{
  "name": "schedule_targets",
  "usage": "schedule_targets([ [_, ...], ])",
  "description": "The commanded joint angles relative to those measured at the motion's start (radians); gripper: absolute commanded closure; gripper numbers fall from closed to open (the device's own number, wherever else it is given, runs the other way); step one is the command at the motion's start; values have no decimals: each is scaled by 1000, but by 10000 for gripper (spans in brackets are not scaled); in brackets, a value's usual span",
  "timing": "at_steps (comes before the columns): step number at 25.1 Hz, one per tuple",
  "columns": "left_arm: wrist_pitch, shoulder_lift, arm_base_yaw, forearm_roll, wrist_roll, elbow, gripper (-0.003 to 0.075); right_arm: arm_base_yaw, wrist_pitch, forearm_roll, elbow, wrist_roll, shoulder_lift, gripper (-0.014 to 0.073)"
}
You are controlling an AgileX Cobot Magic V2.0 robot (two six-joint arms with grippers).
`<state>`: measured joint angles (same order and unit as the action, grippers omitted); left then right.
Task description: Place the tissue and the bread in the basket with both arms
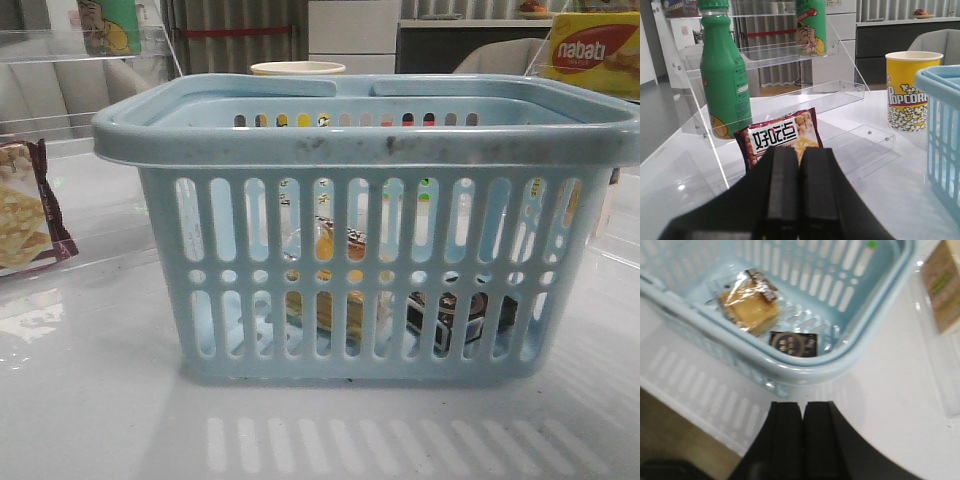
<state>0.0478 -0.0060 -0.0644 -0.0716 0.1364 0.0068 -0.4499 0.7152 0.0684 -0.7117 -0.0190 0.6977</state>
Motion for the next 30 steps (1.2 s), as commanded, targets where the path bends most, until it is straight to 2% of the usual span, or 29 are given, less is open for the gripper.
schedule_targets([
  [1, -88, -17, 2, -11, 1, -1, 629, 96, -147, 24, 52, 8, -92, 538],
  [8, -88, -17, 2, -11, 1, -1, 629, 265, -401, 32, 290, 8, -291, 538],
  [16, -88, -17, 2, -11, 1, -1, 629, 395, -622, 0, 566, 7, -545, 538],
  [22, -88, -17, 2, -11, 1, -1, 629, 442, -705, -68, 741, 7, -719, 538],
  [30, -87, -17, 2, -11, 1, -1, 629, 444, -673, -68, 741, 7, -726, 538],
])
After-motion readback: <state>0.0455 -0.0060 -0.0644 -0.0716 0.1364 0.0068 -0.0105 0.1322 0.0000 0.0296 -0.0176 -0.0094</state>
